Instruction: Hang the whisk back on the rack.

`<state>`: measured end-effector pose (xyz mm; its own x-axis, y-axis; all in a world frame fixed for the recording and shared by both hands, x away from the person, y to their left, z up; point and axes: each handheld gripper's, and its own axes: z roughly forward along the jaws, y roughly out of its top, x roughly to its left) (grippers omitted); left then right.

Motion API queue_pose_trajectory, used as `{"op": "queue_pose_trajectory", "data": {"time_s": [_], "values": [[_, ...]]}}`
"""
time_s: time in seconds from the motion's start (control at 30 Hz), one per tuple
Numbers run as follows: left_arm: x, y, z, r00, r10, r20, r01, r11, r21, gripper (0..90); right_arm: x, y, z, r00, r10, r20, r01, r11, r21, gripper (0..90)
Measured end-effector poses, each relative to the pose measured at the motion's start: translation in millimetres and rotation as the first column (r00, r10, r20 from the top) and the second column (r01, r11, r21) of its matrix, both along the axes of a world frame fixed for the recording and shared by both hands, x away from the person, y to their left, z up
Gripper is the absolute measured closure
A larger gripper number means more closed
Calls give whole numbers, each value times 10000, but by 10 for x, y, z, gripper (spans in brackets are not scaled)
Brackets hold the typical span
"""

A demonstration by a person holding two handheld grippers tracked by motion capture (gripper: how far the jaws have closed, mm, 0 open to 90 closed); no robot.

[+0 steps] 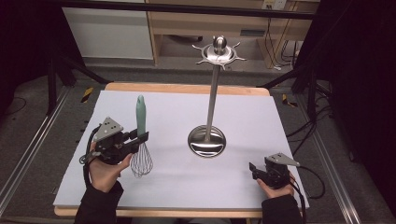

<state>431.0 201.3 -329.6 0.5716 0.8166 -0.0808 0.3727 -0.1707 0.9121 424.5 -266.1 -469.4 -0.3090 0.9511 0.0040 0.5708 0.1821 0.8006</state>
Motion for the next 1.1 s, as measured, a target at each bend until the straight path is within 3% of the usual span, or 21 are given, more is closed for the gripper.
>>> {"op": "queue_pose_trajectory", "data": {"time_s": [0.5, 1.1], "values": [[110, -177, 186, 9980, -528, 337, 535, 9984, -192, 687, 6, -2, -2, 10000, 29, 27, -29, 10000, -22, 326], [194, -412, 464, 9908, -1042, 865, 1073, 9937, -327, 686, 8, -2, 1, 9999, 90, 107, -90, 10000, 35, 332]]}}
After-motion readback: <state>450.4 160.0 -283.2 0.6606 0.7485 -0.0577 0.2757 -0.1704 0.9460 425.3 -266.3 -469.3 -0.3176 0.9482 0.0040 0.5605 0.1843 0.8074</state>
